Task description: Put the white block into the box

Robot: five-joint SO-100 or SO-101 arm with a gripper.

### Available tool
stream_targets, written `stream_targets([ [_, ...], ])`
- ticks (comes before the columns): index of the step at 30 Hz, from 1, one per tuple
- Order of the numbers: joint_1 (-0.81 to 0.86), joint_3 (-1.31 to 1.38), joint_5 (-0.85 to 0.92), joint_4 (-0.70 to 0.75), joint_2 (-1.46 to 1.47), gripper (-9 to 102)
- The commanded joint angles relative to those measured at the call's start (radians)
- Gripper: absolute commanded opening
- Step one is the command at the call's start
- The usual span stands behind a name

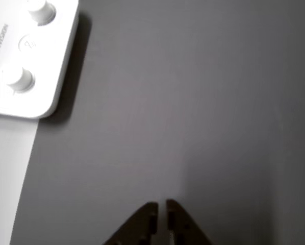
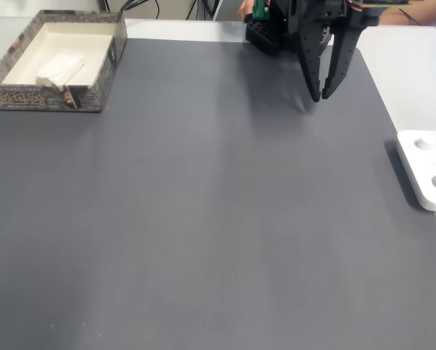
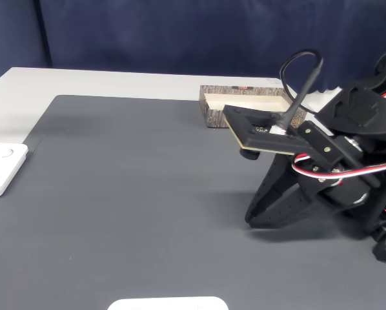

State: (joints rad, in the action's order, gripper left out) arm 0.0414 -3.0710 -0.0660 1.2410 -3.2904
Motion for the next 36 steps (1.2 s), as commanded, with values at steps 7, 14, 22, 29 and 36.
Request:
stream_targets([
  [7, 0.009, -0.021, 0.051, 0.077, -0.034, -2],
  [14, 0.008, -0.021, 0.087, 0.089, -0.035, -2],
  [22, 0.008, -0.021, 0.089, 0.089, -0.035, -2],
  [29, 0.008, -0.021, 0.094, 0.091, -0.035, -2],
  [36, 0.008, -0.021, 0.095, 0.091, -0.035, -2],
])
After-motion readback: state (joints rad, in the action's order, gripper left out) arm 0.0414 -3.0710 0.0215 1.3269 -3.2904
